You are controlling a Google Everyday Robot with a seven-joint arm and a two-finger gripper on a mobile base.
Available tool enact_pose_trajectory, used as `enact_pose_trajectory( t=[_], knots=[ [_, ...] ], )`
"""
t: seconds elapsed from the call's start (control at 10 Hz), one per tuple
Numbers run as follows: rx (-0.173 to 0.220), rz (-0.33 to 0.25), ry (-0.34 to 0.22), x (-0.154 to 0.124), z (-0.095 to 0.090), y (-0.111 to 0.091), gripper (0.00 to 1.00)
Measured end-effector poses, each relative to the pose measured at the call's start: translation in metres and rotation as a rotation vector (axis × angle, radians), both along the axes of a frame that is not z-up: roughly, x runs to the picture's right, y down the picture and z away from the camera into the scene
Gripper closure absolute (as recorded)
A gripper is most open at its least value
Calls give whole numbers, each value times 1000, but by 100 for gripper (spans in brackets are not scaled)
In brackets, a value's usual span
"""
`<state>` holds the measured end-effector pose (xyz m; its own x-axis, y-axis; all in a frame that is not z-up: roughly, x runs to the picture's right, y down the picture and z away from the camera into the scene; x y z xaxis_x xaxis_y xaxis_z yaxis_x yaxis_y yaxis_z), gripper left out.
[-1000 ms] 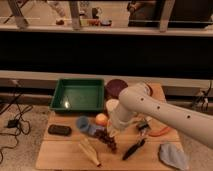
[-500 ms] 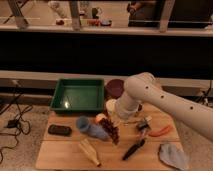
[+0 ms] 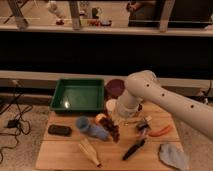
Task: Place grapes in paper cup
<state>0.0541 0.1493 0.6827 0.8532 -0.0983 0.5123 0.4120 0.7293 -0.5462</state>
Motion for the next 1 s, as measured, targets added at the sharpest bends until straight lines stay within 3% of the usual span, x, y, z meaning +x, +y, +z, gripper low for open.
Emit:
enact_pose_trajectory(
  t=[0.2, 0.5, 0.9, 1.0],
  knots=[
    [4, -1, 1, 0, 0, -1, 100],
    [51, -13, -9, -16, -8, -25, 100],
    [122, -32, -8, -28, -27, -67, 100],
    [146, -35, -4, -29, -34, -86, 100]
  ],
)
